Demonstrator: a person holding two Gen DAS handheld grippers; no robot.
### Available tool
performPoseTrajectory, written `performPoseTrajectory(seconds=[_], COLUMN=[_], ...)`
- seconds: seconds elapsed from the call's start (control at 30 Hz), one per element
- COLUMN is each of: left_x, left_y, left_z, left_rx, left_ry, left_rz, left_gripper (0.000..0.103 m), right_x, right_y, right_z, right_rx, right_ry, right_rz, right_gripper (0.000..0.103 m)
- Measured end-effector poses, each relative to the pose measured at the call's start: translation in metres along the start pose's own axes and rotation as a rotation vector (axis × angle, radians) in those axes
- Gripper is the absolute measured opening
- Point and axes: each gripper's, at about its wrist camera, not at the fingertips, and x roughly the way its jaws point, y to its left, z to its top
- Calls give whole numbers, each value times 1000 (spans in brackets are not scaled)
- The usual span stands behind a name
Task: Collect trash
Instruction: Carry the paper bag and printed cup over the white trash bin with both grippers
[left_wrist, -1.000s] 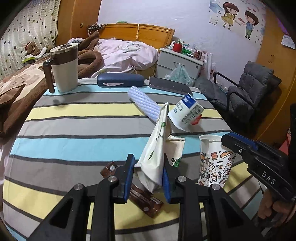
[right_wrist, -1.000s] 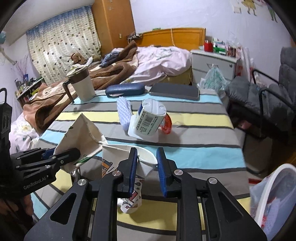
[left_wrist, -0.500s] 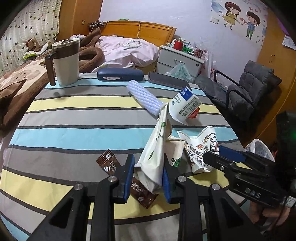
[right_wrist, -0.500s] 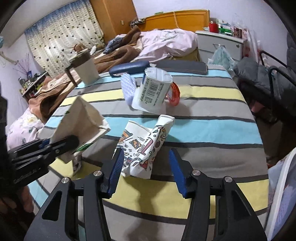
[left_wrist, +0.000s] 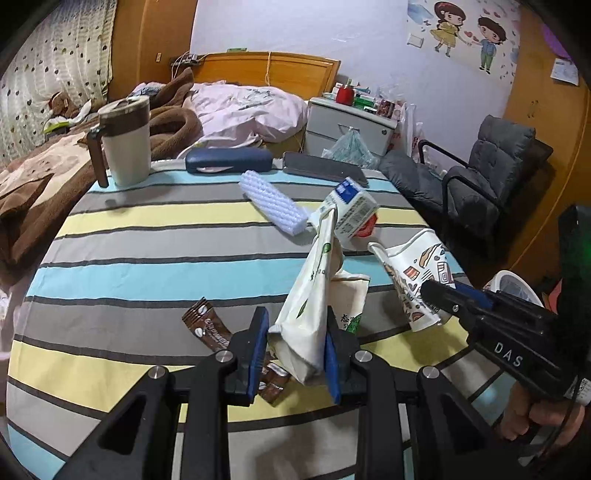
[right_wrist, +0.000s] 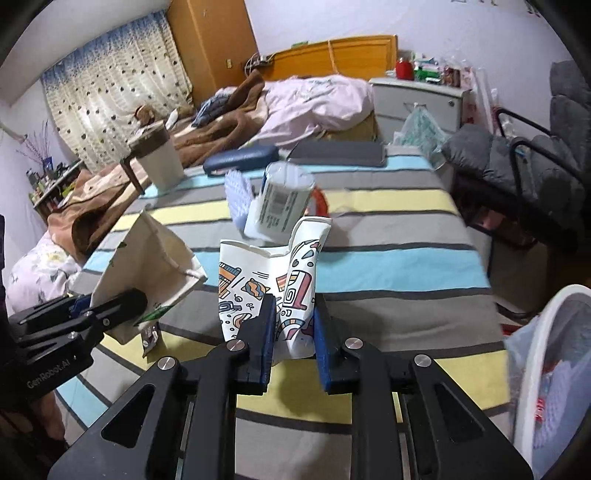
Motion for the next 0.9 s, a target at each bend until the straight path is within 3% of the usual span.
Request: performPoseTrajectory(seconds=[0.37, 0.9], left_x=[-21, -19], left_y=[-44, -151], left_z=[4, 1], left_rx=[73, 220], left_ry=[-48, -54], left_rz=[-39, -176], left_gripper=[29, 29], right_x=[-34, -88], right_y=[-23, -92], right_z=[-1, -20], right_rx=[23, 121], right_ry=[-88, -170], right_rz=[-60, -218], right_gripper=[22, 22])
